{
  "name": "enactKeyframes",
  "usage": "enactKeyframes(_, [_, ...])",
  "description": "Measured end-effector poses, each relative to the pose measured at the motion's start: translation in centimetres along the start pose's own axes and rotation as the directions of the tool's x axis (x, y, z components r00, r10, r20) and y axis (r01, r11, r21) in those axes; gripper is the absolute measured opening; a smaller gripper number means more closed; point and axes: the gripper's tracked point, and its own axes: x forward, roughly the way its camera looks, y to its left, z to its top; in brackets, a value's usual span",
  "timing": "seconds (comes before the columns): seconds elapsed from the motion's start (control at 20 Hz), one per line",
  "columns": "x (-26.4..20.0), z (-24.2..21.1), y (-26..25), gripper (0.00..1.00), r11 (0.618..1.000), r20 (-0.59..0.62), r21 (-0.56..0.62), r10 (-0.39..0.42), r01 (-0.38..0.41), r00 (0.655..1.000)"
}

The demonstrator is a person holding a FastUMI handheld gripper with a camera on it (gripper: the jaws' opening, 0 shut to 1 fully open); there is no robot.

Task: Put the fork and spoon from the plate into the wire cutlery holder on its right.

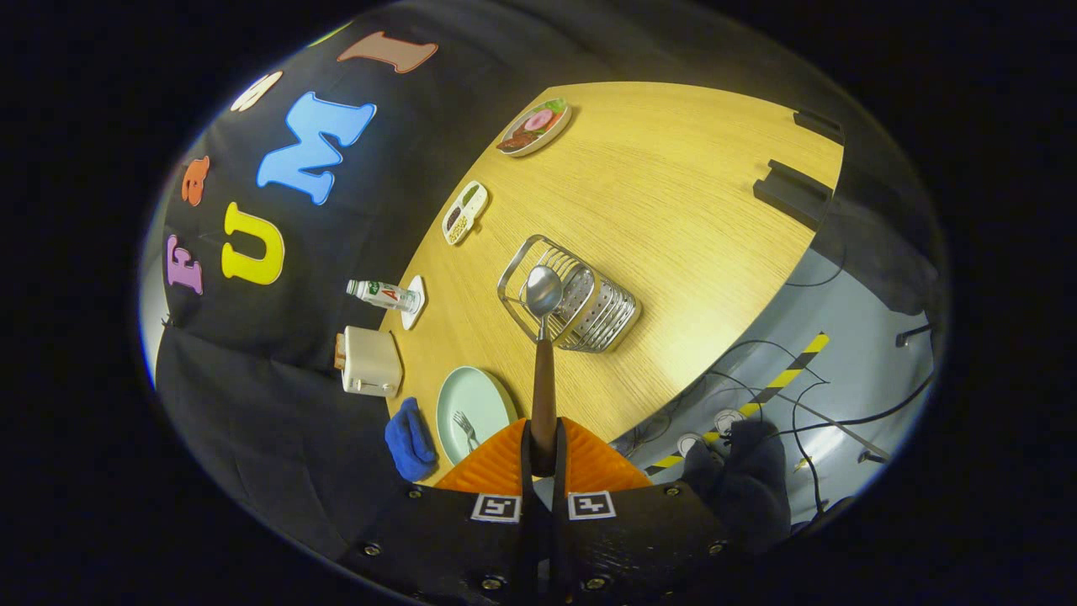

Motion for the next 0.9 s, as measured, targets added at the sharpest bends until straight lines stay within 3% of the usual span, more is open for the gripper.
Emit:
enactKeyframes(0.1, [0.1,0.3,1.1,0.11,0.998,0.005,0.034,0.044,-0.044,0.999])
enactKeyframes(0.2, [0.1,0.4,1.5,0.3,0.997,0.015,0.043,0.063,-0.064,0.998])
enactKeyframes(0.25, [0.0,0.3,1.6,0.46,0.997,0.016,0.038,0.068,-0.068,0.998])
enactKeyframes(0.3, [0.1,0.2,1.8,0.53,0.997,0.011,0.031,0.067,-0.068,0.998])
enactKeyframes(0.9, [2.8,-2.5,4.8,0.55,0.994,-0.114,-0.03,0.1,-0.104,0.988])
